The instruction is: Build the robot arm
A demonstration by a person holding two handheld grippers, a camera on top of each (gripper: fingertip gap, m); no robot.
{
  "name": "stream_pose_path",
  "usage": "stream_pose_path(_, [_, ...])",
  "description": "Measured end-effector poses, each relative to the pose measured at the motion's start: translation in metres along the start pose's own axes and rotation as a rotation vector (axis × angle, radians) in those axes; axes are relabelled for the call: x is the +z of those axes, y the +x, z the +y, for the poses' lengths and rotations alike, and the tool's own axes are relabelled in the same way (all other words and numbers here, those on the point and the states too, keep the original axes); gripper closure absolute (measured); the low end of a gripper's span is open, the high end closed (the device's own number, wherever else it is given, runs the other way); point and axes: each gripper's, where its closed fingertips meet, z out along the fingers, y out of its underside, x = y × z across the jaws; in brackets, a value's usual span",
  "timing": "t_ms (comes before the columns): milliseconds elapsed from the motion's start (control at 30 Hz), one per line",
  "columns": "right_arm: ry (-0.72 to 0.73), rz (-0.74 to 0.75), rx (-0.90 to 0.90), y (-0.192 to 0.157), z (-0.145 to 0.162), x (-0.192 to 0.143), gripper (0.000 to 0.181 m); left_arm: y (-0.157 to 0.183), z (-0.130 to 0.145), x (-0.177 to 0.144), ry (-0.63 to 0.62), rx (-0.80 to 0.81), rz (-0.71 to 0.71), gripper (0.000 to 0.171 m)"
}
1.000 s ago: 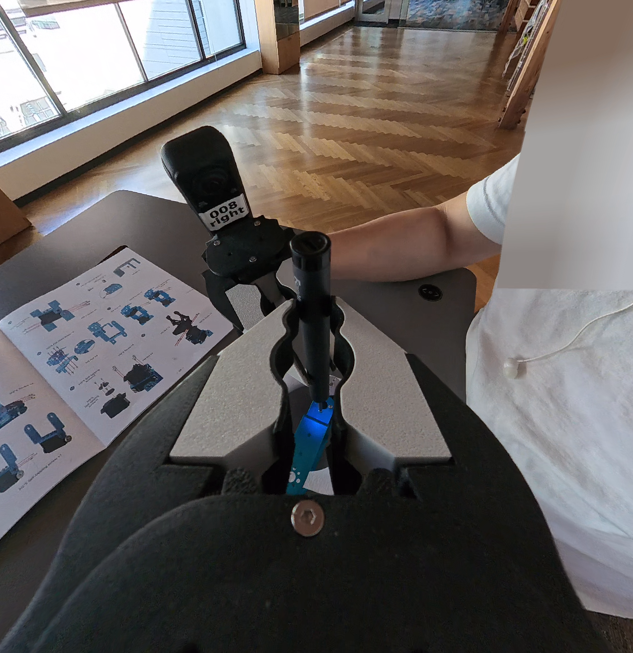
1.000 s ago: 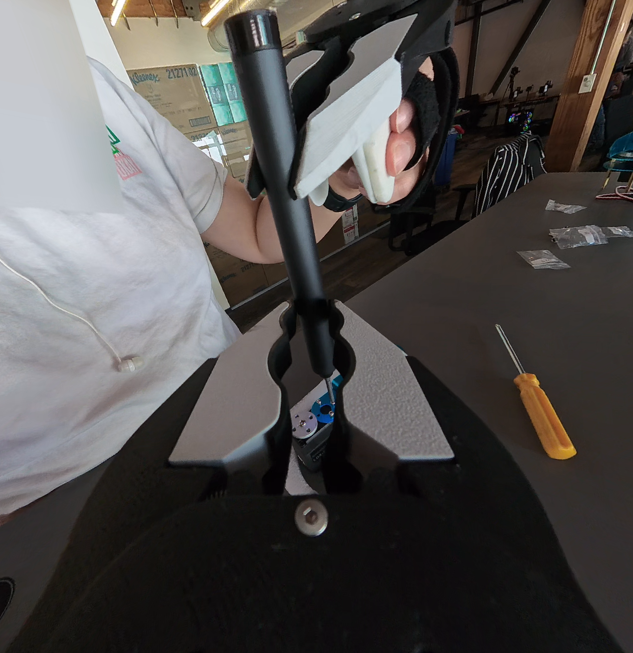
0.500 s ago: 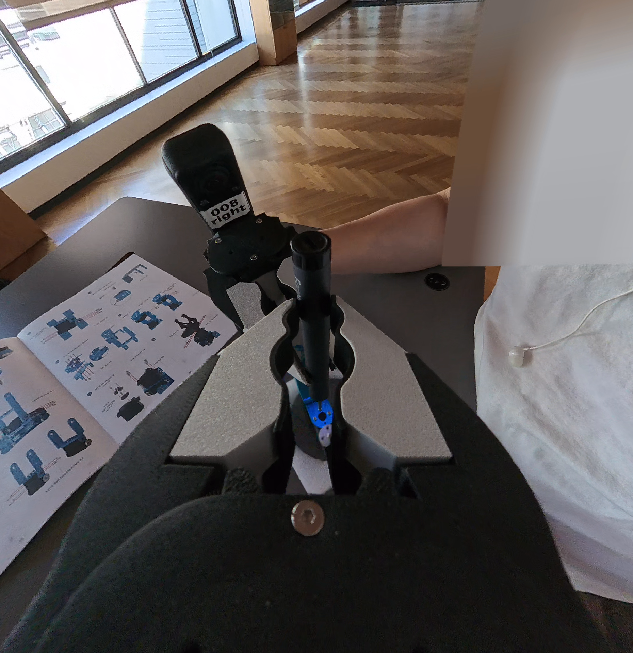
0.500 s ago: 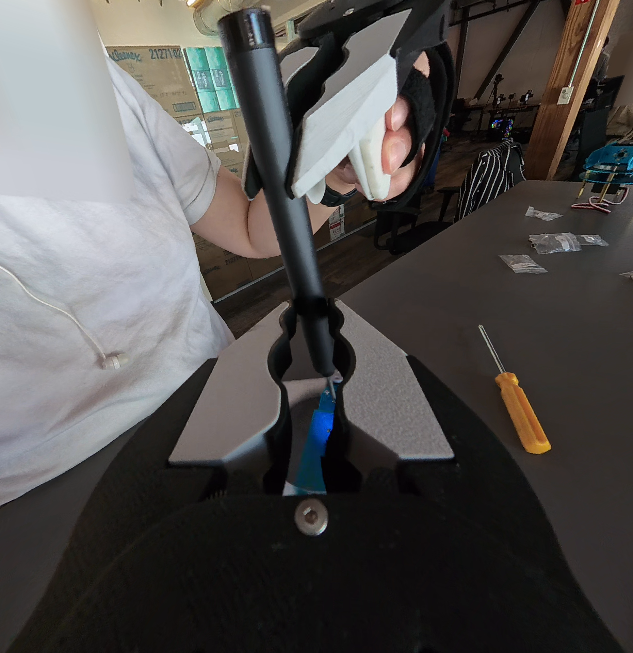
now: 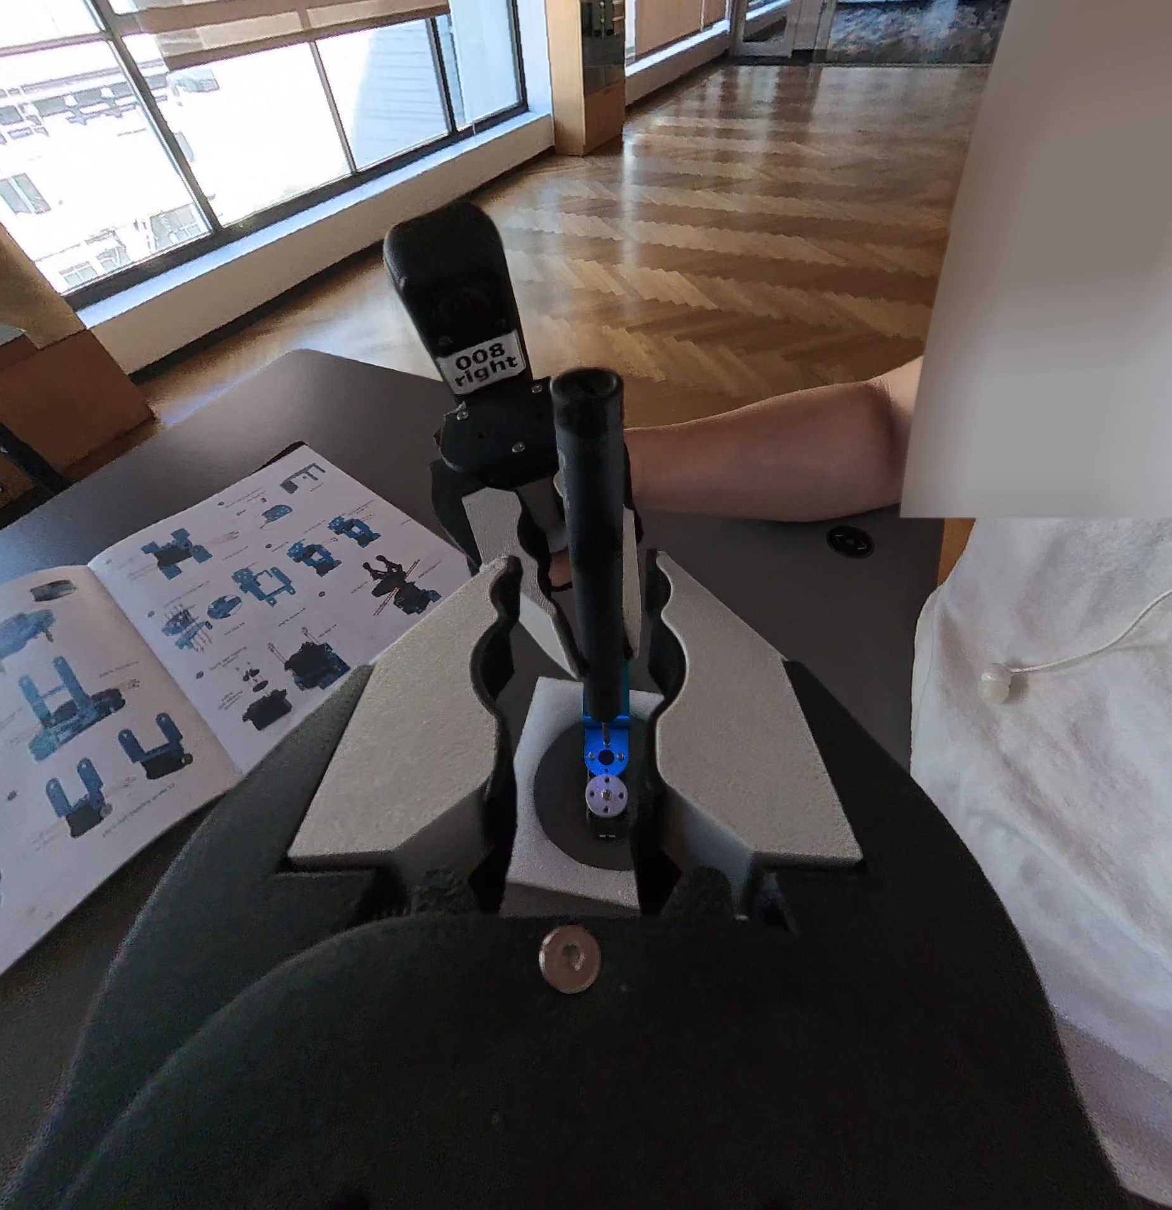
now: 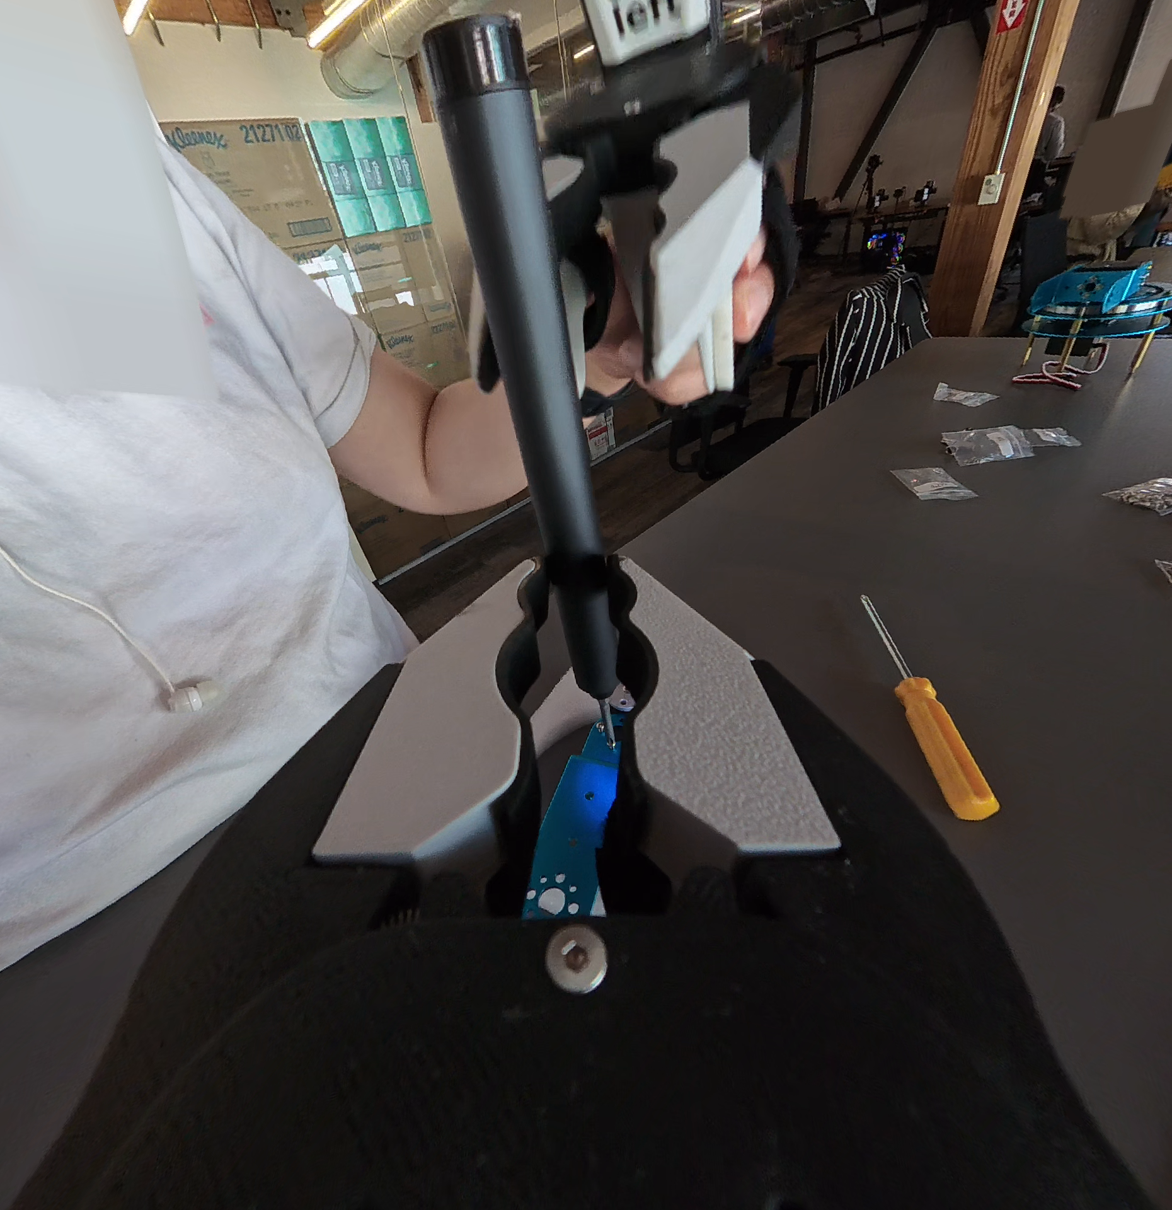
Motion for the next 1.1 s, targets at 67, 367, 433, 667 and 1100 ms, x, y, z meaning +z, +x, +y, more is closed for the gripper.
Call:
stream_pose_path(67, [0.003,0.006,-0.004,0.001,0.000,0.000,0.164,0.002,0.026,-0.005,0.002,-0.045,-0.008,0.134])
stream_pose_path(367, [0.026,0.010,0.008,0.004,0.000,-0.003,0.165,0.010,0.142,0.038,-0.193,-0.149,-0.054,0.135])
stream_pose_path(433, [0.023,0.013,0.007,0.004,0.000,-0.004,0.165,0.011,0.148,0.044,-0.201,-0.153,-0.045,0.149])
stream_pose_path(667, [0.012,0.021,-0.003,0.004,0.001,-0.004,0.165,0.012,0.148,0.045,-0.194,-0.167,-0.020,0.150])
stream_pose_path(1100, [0.013,-0.002,0.015,0.002,0.001,-0.003,0.165,0.013,0.148,0.046,-0.228,-0.148,0.001,0.150])
